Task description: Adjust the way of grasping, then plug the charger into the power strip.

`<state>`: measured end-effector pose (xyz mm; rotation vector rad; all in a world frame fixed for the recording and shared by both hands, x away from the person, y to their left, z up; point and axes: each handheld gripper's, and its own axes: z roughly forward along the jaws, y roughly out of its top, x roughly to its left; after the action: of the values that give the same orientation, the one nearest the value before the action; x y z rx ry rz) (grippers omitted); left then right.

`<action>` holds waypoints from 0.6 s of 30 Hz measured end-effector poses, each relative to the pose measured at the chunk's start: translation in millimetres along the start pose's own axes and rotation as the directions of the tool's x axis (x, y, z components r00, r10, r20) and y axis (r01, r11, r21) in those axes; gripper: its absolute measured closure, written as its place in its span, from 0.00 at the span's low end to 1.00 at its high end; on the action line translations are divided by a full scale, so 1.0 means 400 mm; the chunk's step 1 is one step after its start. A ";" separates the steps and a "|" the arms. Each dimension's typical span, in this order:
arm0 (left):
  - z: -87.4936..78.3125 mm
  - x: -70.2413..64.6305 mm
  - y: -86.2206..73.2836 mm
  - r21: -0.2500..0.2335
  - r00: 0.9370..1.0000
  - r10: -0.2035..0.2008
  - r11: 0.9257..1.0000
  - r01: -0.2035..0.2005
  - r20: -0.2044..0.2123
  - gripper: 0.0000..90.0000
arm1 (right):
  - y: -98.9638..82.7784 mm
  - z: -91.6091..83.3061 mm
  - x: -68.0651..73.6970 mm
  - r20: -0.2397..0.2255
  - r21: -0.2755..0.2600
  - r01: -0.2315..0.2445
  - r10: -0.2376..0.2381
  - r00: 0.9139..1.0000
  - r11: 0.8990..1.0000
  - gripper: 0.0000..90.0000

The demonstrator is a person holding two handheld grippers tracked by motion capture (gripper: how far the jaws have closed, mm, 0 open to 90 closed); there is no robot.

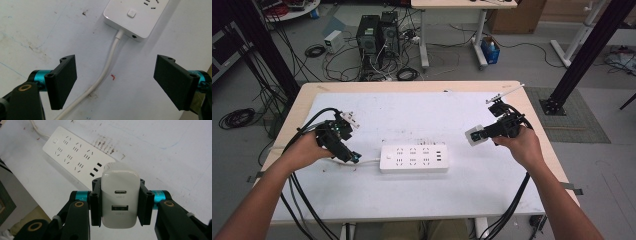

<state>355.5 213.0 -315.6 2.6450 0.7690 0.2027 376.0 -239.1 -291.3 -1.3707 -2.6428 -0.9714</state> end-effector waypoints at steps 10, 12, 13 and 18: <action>-0.010 0.004 -0.007 0.005 1.000 -0.004 1.000 0.004 0.012 0.21 | 0.010 0.006 0.007 -0.005 0.000 0.030 -0.030 1.000 1.000 0.69; -0.013 0.006 -0.008 0.006 1.000 -0.004 1.000 0.004 0.015 0.21 | 0.017 0.007 0.009 -0.007 0.004 0.045 -0.045 0.999 0.999 0.69; -0.014 0.005 -0.009 0.006 1.000 -0.005 1.000 0.005 0.019 0.21 | 0.022 0.007 0.012 -0.005 0.007 0.050 -0.050 0.999 0.999 0.69; -0.022 0.012 -0.016 0.034 0.999 0.005 0.999 -0.006 0.032 0.21 | 0.054 0.008 0.025 -0.003 0.025 0.102 -0.102 0.995 0.994 0.69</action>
<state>354.4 223.5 -310.1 2.6765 0.7608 0.1492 386.8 -220.8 -280.0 -1.2400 -2.7382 -0.9451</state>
